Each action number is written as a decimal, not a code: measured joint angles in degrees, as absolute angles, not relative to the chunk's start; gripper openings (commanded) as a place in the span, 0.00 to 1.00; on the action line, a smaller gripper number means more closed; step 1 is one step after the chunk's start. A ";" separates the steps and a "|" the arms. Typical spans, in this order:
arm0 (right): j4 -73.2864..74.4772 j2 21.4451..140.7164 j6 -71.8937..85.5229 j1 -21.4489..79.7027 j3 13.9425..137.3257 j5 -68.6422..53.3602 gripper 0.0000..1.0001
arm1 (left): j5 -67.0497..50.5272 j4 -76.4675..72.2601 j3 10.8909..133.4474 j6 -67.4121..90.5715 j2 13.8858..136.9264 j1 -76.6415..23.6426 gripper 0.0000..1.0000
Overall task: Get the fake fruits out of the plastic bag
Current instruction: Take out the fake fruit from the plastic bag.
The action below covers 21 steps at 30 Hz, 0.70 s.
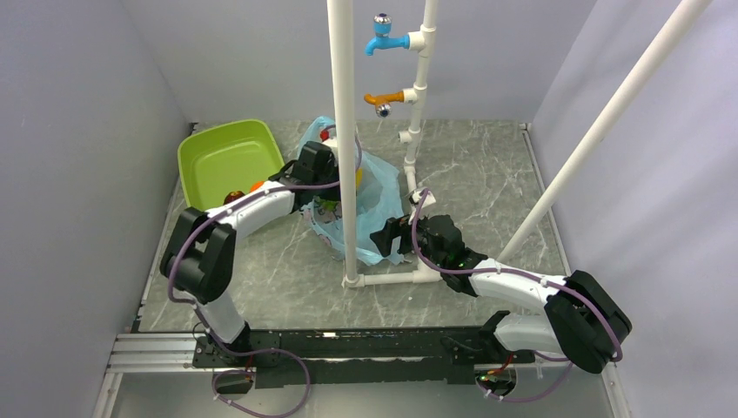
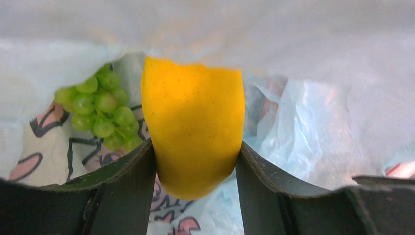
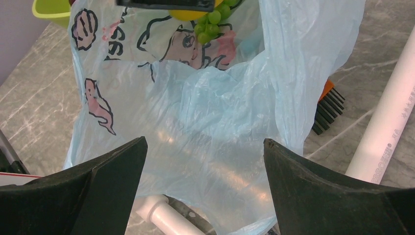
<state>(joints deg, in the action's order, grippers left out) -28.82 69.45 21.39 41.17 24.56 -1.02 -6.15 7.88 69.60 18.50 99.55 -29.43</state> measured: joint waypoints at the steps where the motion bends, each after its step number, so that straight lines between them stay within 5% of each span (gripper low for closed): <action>1: -28.82 69.45 21.39 41.17 24.56 -1.04 0.91 | -6.35 8.32 68.90 18.55 98.50 -29.43 0.40; 21: -28.80 69.78 21.39 41.17 24.56 -1.52 0.92 | -20.29 16.21 52.58 16.99 77.23 -28.95 0.40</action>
